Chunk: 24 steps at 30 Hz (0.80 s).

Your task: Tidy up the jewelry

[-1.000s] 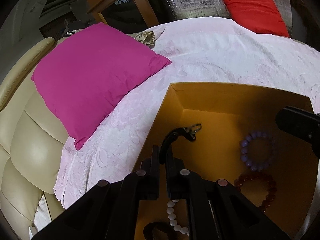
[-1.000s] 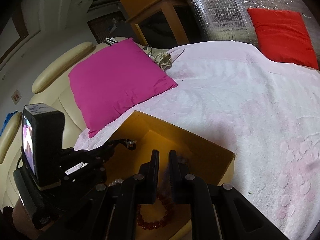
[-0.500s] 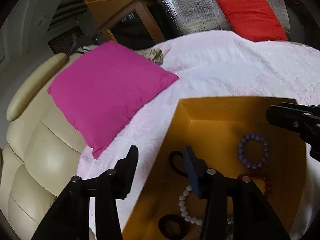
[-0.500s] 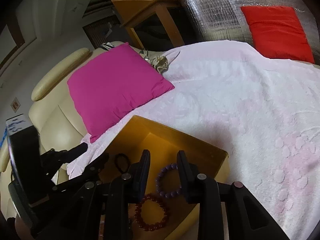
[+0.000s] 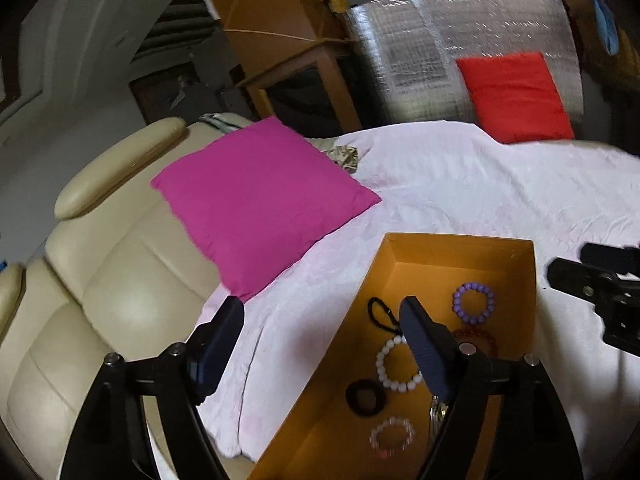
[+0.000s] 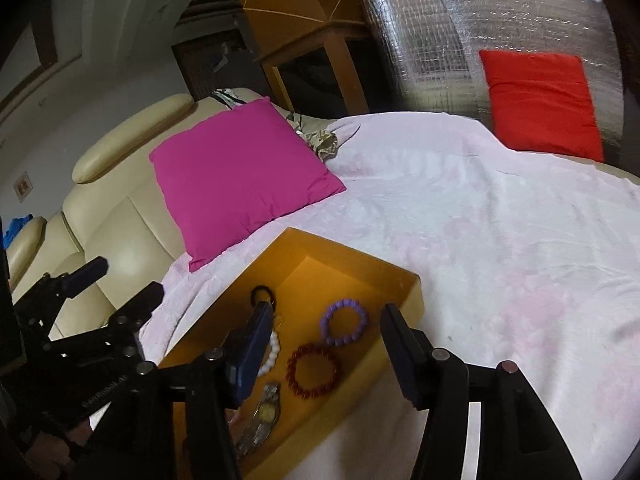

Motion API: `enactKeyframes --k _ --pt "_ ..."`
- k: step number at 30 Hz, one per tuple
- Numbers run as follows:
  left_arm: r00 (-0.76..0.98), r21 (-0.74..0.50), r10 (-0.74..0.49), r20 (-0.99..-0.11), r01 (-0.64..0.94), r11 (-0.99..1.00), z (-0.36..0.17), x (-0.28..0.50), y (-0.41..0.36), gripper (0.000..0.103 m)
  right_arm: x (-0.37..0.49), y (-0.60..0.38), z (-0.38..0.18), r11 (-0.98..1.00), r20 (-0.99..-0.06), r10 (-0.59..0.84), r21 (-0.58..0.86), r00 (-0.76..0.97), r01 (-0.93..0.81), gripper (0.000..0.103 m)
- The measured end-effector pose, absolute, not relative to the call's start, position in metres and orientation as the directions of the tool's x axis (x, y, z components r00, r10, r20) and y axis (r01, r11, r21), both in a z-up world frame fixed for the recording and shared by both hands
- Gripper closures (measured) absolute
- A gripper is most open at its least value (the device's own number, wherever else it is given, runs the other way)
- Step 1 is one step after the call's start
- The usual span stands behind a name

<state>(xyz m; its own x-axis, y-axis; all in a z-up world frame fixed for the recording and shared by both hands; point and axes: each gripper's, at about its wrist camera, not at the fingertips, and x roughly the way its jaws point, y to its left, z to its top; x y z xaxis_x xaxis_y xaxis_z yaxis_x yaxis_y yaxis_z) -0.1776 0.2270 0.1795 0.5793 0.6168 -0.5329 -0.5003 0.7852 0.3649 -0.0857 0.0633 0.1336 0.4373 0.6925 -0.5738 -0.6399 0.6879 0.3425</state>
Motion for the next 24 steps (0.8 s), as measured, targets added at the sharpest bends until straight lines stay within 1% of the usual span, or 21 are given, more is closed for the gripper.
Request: enactKeyframes --k 1,3,7,9,16,19,24 --pt "0.576 0.359 0.62 -0.533 -0.509 0.782 0.182 -0.183 0.226 0.022 -0.091 0.058 0.136 0.694 -0.577 0.688 0.347 0.44 -0.631 0.035" --pt "0.565 0.353 0.632 -0.531 -0.53 0.771 0.188 -0.196 0.223 0.022 -0.106 0.045 0.142 0.704 -0.586 0.681 0.357 0.44 -0.614 0.035" --pt "0.518 0.403 0.697 -0.496 -0.573 0.713 0.195 -0.218 0.211 0.021 -0.134 0.029 0.153 0.73 -0.619 0.645 0.325 0.448 -0.601 0.035" --pt "0.528 0.397 0.695 -0.488 -0.574 0.716 0.2 -0.231 0.206 0.019 -0.149 0.023 0.16 0.741 -0.631 0.627 0.303 0.456 -0.6 0.035" --pt "0.544 0.342 0.697 -0.467 -0.616 0.71 0.222 -0.28 0.197 0.018 -0.202 0.008 0.183 0.748 -0.654 0.594 0.234 0.469 -0.621 0.032" --pt "0.538 0.346 0.711 -0.453 -0.629 0.696 0.227 -0.293 0.193 0.018 -0.22 0.005 0.189 0.75 -0.658 0.58 0.203 0.48 -0.629 0.031" --pt "0.54 0.344 0.712 -0.449 -0.631 0.695 0.232 -0.313 0.188 0.018 -0.243 0.005 0.196 0.741 -0.669 0.581 0.199 0.464 -0.642 0.031"
